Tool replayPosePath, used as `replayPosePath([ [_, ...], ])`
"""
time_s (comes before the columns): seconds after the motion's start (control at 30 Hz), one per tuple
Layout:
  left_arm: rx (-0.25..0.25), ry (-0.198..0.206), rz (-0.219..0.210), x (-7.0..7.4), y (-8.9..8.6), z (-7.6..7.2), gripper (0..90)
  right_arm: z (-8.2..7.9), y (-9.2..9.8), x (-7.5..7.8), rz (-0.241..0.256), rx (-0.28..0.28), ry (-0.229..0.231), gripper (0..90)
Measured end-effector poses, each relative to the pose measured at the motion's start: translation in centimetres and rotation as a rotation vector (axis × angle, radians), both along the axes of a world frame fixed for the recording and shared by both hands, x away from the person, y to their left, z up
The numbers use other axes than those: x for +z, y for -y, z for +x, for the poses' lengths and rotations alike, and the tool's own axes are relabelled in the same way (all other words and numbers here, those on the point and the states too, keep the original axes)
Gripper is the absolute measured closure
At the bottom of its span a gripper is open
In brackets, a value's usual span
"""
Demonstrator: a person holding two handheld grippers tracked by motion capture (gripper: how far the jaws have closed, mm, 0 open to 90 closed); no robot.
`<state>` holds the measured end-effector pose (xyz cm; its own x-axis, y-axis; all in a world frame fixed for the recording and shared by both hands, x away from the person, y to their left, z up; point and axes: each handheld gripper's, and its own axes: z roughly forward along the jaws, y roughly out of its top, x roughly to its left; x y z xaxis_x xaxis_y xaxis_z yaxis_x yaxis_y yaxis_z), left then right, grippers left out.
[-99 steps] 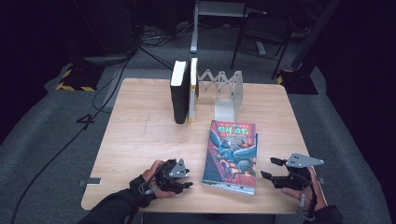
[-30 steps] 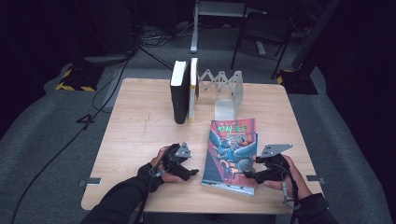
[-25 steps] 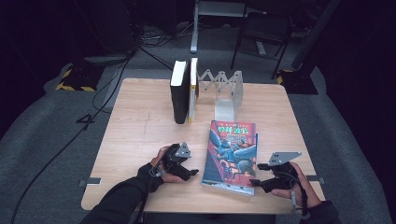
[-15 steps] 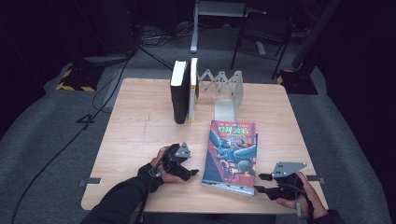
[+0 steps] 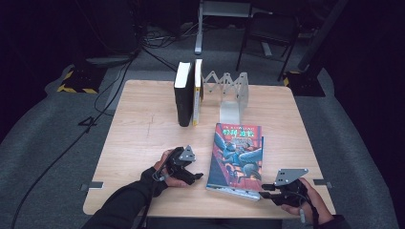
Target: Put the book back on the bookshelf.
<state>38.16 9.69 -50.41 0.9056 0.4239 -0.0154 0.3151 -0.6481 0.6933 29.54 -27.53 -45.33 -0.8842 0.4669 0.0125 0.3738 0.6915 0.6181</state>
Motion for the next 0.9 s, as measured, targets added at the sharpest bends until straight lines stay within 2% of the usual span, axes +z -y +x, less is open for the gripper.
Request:
replayPosePath([
  [0.13, 0.0, 0.0, 0.0, 0.0, 0.0, 0.0, 16.7, -0.1, 0.0, 0.2, 0.0, 0.001, 0.013, 71.3],
  [0.2, 0.001, 0.0, 0.0, 0.0, 0.0, 0.0, 16.7, -0.1, 0.2, 0.5, 0.035, -0.007, 0.027, 71.0],
  [0.27, 0.002, -0.003, 0.002, 0.0, 0.0, -0.1, 16.7, -0.1, 0.2, 0.7, 0.045, -0.014, 0.041, 70.8],
  [0.33, -0.007, -0.01, 0.035, 0.4, -0.1, -0.2, 18.4, -0.1, 0.1, 0.9, 0.059, -0.028, 0.073, 70.9],
  [0.4, -0.022, -0.019, 0.053, 0.8, -0.3, -0.7, 24.6, -0.1, 0.1, 1.2, 0.083, -0.044, 0.099, 68.9],
  [0.47, -0.036, -0.009, 0.053, 1.1, -0.4, -1.1, 22.2, 0.0, 0.0, 1.3, 0.09, -0.051, 0.112, 65.8],
  [0.6, -0.053, 0.016, -0.023, 3.0, -0.7, -2.2, 23.1, 0.2, 0.3, 1.2, 0.095, -0.08, 0.108, 53.3],
  [0.67, -0.084, 0.032, -0.068, 4.1, -0.4, -3.0, 23.1, 0.2, 0.3, 1.2, 0.086, -0.085, 0.114, 49.1],
  [0.77, -0.069, 0.074, -0.024, 4.2, 0.4, -3.5, 24.0, 0.3, 0.2, 1.2, 0.082, -0.084, 0.111, 47.0],
  [0.83, -0.034, 0.071, -0.006, 3.6, 0.5, -2.9, 27.5, 0.4, 0.3, 1.2, 0.11, -0.082, 0.105, 46.7],
  [0.9, -0.009, 0.077, 0.003, 3.2, 0.6, -2.3, 28.7, 0.3, 0.2, 1.4, 0.107, -0.068, 0.111, 45.6],
])
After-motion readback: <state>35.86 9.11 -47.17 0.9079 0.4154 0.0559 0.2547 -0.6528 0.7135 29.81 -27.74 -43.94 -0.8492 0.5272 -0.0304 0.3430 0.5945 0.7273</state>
